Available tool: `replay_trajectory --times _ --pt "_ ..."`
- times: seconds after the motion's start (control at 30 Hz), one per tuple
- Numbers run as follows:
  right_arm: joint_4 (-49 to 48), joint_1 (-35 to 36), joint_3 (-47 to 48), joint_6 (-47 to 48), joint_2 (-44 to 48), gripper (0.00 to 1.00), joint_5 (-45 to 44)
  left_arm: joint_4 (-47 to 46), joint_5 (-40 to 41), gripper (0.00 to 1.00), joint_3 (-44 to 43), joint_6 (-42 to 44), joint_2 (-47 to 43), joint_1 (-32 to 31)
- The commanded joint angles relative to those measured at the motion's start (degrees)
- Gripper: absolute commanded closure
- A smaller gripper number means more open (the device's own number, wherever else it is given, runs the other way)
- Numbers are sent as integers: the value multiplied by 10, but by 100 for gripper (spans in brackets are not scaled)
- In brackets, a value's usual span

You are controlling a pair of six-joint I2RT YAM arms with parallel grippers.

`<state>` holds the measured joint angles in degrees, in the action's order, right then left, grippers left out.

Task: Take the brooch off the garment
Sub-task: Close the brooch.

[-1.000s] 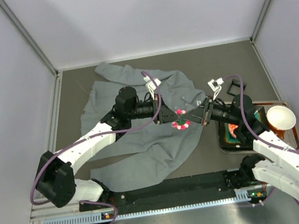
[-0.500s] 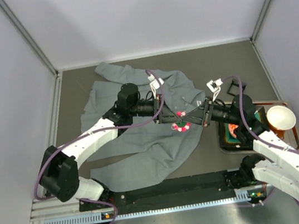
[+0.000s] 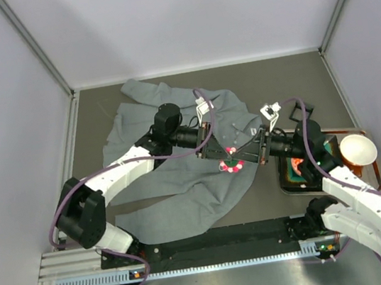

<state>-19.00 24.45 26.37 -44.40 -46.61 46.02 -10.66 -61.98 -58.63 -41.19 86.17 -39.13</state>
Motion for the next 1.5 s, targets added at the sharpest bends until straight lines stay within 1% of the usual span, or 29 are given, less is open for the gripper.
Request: replay_trajectory --times 0.0,0.17,0.4,0.57,0.73,0.8,0.9,0.93,1.0,1.17,1.23,1.33,1.47 --pt "-22 7 40 37 -1 100 20 -34 -24 78 -36 -29 17 -16" --pt "-27 7 40 59 -10 100 36 -67 -53 78 -33 -69 36 -16" --pt "-17 7 61 91 -27 100 74 -76 -65 79 -38 -83 45 -16" --pt "27 7 90 124 -42 100 91 -76 -72 79 -44 -82 44 -16" --pt "27 7 94 127 -58 100 104 -67 -73 79 -51 -76 46 -16" --pt "32 8 96 131 -59 100 104 -55 -69 79 -55 -66 46 -17" --pt "62 7 101 148 -61 100 92 -4 -54 79 -70 -25 36 -19" --pt "62 8 101 148 -63 100 93 29 -47 79 -75 7 30 -19" --pt "56 7 98 142 -63 100 92 62 -37 79 -90 35 26 -20" --pt "53 19 103 136 -60 100 89 57 -46 79 -92 23 40 -22" --pt "84 26 112 152 -60 100 79 56 -46 79 -92 23 41 -24" --pt "101 30 115 168 -56 100 65 66 -44 79 -97 35 37 -26" --pt "108 31 121 164 -59 100 51 147 -8 77 -123 97 30 -33"
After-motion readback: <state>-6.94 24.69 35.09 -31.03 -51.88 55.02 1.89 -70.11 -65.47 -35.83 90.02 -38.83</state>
